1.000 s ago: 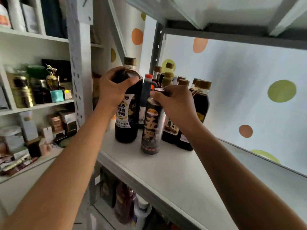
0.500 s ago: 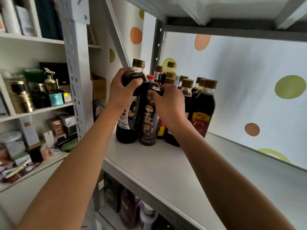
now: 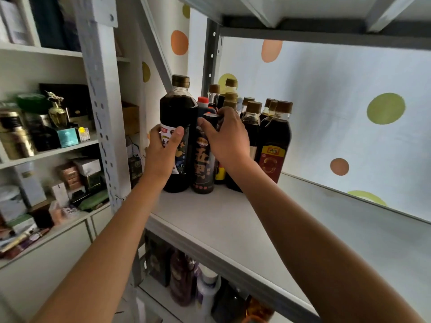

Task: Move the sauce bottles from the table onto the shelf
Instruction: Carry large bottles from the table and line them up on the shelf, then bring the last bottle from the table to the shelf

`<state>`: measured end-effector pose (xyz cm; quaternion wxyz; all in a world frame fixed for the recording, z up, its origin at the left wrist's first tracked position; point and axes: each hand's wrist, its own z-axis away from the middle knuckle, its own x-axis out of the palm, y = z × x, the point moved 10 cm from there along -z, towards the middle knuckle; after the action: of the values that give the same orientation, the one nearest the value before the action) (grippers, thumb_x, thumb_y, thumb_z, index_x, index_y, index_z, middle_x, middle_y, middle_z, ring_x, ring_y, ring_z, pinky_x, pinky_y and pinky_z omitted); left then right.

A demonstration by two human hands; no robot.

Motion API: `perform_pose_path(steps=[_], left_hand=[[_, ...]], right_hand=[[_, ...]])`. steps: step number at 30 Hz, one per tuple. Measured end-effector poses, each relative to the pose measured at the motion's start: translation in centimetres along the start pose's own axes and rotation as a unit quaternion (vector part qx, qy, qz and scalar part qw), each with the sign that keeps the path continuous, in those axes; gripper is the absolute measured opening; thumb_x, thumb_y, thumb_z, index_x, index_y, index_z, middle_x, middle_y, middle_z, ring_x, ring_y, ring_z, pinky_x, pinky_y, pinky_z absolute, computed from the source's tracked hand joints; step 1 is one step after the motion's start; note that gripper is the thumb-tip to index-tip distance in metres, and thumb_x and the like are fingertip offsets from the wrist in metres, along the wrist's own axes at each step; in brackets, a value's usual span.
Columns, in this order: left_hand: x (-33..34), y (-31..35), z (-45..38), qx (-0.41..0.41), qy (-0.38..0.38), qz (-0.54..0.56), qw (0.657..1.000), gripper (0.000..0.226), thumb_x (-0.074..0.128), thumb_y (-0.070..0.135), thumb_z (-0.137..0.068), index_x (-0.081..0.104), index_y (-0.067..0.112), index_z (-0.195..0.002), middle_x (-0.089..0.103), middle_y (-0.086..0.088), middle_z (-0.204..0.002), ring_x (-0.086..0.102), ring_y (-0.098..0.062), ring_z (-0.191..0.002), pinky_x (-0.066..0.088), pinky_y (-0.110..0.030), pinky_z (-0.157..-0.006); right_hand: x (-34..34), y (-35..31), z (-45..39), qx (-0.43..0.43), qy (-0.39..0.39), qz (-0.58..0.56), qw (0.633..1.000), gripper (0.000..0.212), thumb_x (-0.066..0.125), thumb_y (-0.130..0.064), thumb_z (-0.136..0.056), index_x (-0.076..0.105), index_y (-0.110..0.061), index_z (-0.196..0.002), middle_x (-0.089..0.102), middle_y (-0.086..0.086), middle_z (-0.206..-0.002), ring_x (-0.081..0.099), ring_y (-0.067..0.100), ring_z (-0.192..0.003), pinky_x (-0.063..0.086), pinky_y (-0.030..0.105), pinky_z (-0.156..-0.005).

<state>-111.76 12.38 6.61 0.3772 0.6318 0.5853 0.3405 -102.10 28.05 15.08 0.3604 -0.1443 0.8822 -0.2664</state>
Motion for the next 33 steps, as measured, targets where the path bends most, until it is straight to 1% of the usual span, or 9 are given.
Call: perform_pose_path(steps=[3,5,7,10,12,16,25,31,33], left_hand=[[0.2,0.5,1.4,0.019,-0.01,-0.037,0.999,0.056,0.049,0.052,-0.094,0.036,0.024,-0.14,0.056,0.009,-0.123,0.055,0.008,-0.102,0.043,-0.001,-0.078],[0.1,1.0,2.8,0.056,-0.005,-0.082,0.995,0.054,0.047,0.048,-0.097,0.033,0.022,-0.143,0.052,0.005,-0.13,0.051,0.009,-0.108,0.04,0.0,-0.085],[-0.1,0.8,4.5,0.076,0.004,-0.118,0.99,0.061,0.044,0.054,-0.096,0.027,0.024,-0.147,0.045,-0.001,-0.14,0.049,-0.004,-0.123,0.044,-0.024,-0.103],[-0.3,0.7,7.4,0.073,0.015,-0.187,0.98,0.068,0.04,0.054,-0.096,0.014,0.025,-0.152,0.029,-0.007,-0.152,0.035,-0.026,-0.139,0.037,-0.052,-0.109],[-0.4,1.7,9.9,0.086,0.006,-0.221,0.971,0.068,0.039,0.05,-0.098,0.01,0.021,-0.153,0.022,-0.008,-0.157,0.027,-0.025,-0.144,0.03,-0.051,-0.114],[-1.2,4.2,15.6,0.088,0.003,-0.32,0.943,0.067,0.038,0.041,-0.102,0.006,0.014,-0.155,0.008,-0.006,-0.163,0.008,-0.017,-0.149,0.01,-0.03,-0.119],[-1.6,9.3,31.0,0.062,-0.011,-0.512,0.856,0.057,0.029,0.03,-0.104,0.008,0.013,-0.154,0.008,-0.005,-0.163,-0.003,-0.013,-0.149,-0.002,-0.032,-0.12],[-1.2,12.2,43.0,-0.009,-0.009,-0.603,0.797,0.058,0.009,0.036,-0.099,-0.003,0.017,-0.152,-0.005,-0.001,-0.16,-0.012,-0.012,-0.147,0.002,-0.039,-0.122],[-1.7,13.0,46.3,-0.04,-0.009,-0.628,0.777,0.056,0.015,0.033,-0.102,-0.01,0.018,-0.15,-0.014,0.003,-0.157,-0.017,-0.011,-0.145,-0.001,-0.038,-0.122]], right_hand=[[-0.4,0.2,1.5,0.0,-0.011,-0.004,1.0,0.065,0.061,-0.052,-0.093,0.037,-0.019,-0.144,0.049,0.002,-0.141,0.054,0.017,-0.117,0.046,0.031,-0.084],[-0.8,0.3,2.9,-0.007,-0.011,0.014,1.0,0.068,0.06,-0.049,-0.094,0.032,-0.019,-0.148,0.044,0.002,-0.148,0.047,0.02,-0.13,0.046,0.037,-0.096],[-1.1,0.1,4.7,-0.023,-0.016,0.024,0.999,0.066,0.059,-0.047,-0.095,0.032,-0.017,-0.149,0.043,0.003,-0.149,0.042,0.021,-0.135,0.042,0.039,-0.104],[-1.4,-0.5,7.7,-0.063,-0.025,0.04,0.997,0.06,0.056,-0.043,-0.098,0.035,-0.016,-0.147,0.044,0.004,-0.149,0.039,0.022,-0.138,0.038,0.04,-0.112],[-1.0,-0.7,9.8,-0.085,-0.046,0.068,0.993,0.06,0.053,-0.043,-0.099,0.035,-0.015,-0.148,0.041,0.004,-0.153,0.034,0.023,-0.143,0.032,0.043,-0.117],[-0.5,-0.6,14.2,-0.075,-0.101,0.03,0.992,0.056,0.047,-0.044,-0.102,0.037,-0.015,-0.149,0.037,0.004,-0.157,0.025,0.02,-0.149,0.025,0.044,-0.121],[-4.3,0.8,26.8,-0.159,-0.214,0.035,0.963,0.058,0.023,-0.04,-0.108,0.011,-0.016,-0.159,0.003,0.004,-0.168,-0.007,0.015,-0.154,-0.005,0.034,-0.125],[-7.3,0.7,36.4,-0.194,-0.287,-0.055,0.936,0.057,0.023,-0.042,-0.108,0.01,-0.02,-0.159,0.0,-0.002,-0.168,-0.016,0.003,-0.146,-0.015,0.025,-0.118],[-7.8,-0.2,39.1,-0.205,-0.303,-0.078,0.927,0.056,0.026,-0.039,-0.108,0.013,-0.019,-0.159,0.002,-0.002,-0.168,-0.013,0.004,-0.149,-0.014,0.024,-0.119]])
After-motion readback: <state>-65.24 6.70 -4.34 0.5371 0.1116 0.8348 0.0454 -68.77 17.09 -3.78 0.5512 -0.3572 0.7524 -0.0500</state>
